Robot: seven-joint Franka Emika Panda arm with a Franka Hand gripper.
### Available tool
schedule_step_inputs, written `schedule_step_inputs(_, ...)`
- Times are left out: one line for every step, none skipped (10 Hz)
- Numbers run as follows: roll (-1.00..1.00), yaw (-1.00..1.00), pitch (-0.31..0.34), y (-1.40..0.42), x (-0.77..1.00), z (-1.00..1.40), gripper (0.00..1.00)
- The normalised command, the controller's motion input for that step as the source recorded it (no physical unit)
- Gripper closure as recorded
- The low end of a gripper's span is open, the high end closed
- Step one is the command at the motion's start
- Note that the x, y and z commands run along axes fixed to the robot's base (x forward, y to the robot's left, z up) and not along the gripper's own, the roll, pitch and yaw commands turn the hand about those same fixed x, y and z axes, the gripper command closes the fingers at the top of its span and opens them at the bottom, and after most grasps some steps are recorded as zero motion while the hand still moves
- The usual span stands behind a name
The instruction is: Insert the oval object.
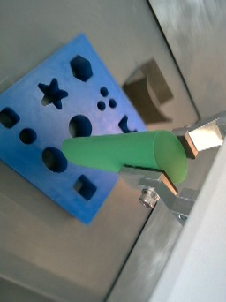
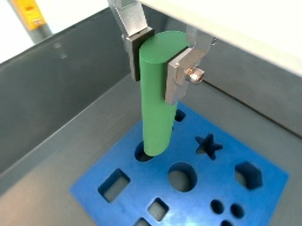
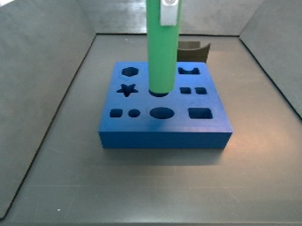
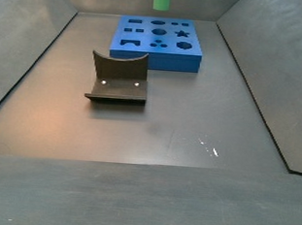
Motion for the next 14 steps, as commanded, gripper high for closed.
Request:
schedule_step_inputs(0.02,-0.83,0.037,-0.20,0.08,-0.38,1.00)
schedule_step_inputs(-0.01,-0.47,0.104,-0.20,0.37,-0.31,1.00)
schedule_step_inputs(-0.04,-0.05,0.000,0.00,0.09,-0.25,1.00)
schedule_step_inputs(0.11,0.00,0.044,0.00,0.11,-0.37,1.00)
schedule_step_inputs(0.13,0.00,0.077,0.00,0.14,-0.32,1.00)
schedule_step_inputs(0.04,0.02,0.046,-0.02,0.11,-0.27,1.00)
schedule_step_inputs(0.02,0.12,0.054,-0.06,0.09,-0.15,1.00)
schedule_step_inputs(0.02,0.15,0.054,-0.09,0.06,-0.07,1.00)
schedule_step_inputs(0.00,0.16,0.040,-0.11,0.06,-0.08,1.00)
schedule_step_inputs(0.00,0.23,0.029,-0.12,0.02,-0.10,1.00)
schedule_step_inputs(0.00,0.27,0.007,-0.10,0.00,-0.10,1.00)
schedule_step_inputs(0.00,0.18,0.000,0.00,0.00,-0.14,1.00)
schedule_step_inputs(0.01,0.12,0.000,0.00,0.00,-0.18,1.00)
schedule_step_inputs(0.02,0.05,0.003,0.03,0.00,-0.21,1.00)
